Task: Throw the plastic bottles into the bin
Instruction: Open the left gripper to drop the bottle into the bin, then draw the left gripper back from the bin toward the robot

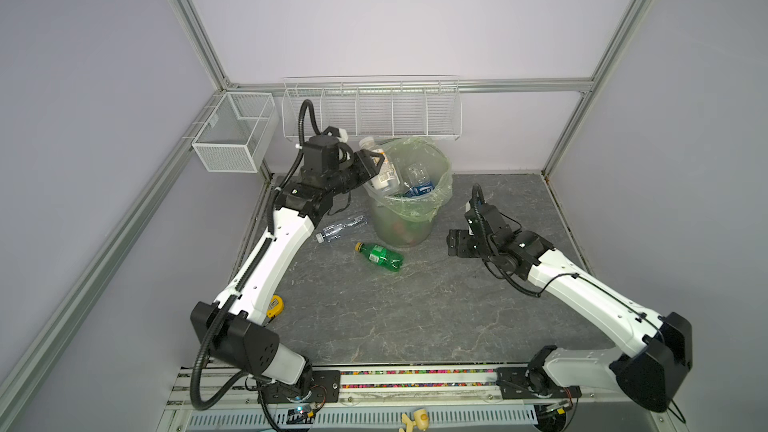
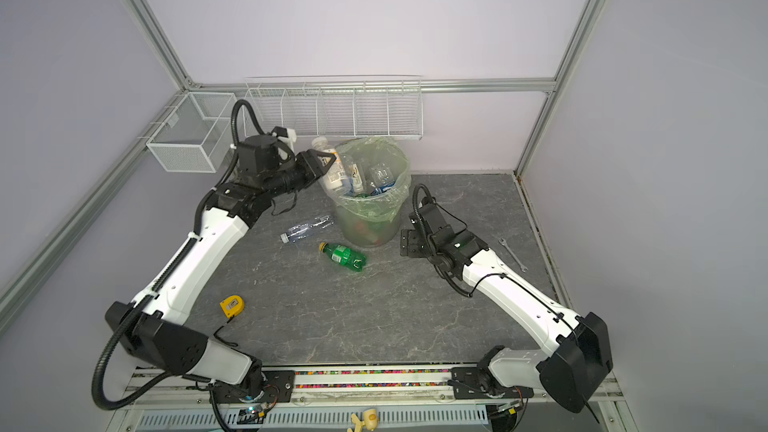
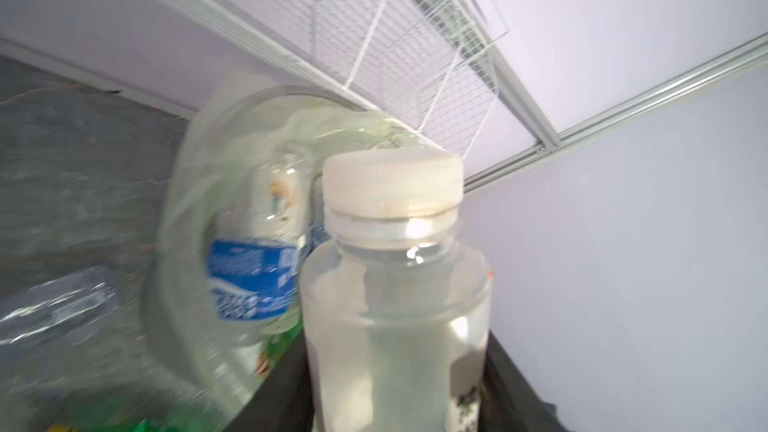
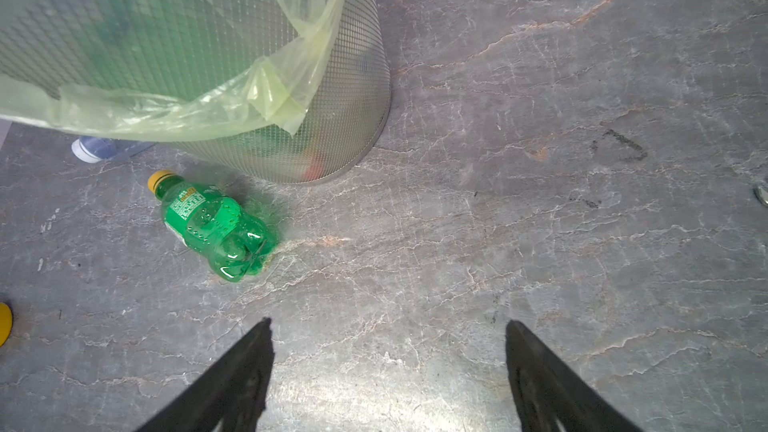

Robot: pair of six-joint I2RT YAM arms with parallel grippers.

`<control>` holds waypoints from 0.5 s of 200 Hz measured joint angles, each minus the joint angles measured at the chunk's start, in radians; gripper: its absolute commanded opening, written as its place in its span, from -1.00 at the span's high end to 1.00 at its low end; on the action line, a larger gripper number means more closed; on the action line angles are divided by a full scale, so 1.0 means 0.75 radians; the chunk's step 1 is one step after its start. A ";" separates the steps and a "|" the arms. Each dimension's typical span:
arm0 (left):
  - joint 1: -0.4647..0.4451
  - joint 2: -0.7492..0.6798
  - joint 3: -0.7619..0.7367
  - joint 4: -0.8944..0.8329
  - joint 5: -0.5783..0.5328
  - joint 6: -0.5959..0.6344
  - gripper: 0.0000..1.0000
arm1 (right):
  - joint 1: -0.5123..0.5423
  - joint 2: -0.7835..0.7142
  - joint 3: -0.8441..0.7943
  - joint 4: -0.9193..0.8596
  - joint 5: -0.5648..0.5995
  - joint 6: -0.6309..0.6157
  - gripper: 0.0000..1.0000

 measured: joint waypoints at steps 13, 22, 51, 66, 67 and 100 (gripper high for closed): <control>-0.040 0.142 0.193 -0.016 0.007 -0.004 -0.99 | -0.001 -0.020 -0.003 -0.005 0.008 0.001 -0.77; -0.057 0.234 0.317 -0.036 0.017 -0.012 -0.99 | -0.001 -0.033 -0.003 -0.008 0.013 0.001 -0.77; -0.066 0.424 0.557 -0.155 0.032 -0.010 -0.99 | -0.002 -0.076 -0.004 -0.020 0.022 0.001 -0.77; -0.061 0.427 0.577 -0.212 0.031 -0.002 -0.99 | -0.002 -0.096 -0.011 -0.020 0.026 0.001 -0.77; -0.061 0.425 0.579 -0.218 0.031 0.000 -0.99 | -0.002 -0.097 -0.012 -0.020 0.026 0.001 -0.77; -0.054 0.326 0.582 -0.308 0.005 0.050 -0.99 | -0.002 -0.094 -0.019 -0.019 0.026 0.000 -0.77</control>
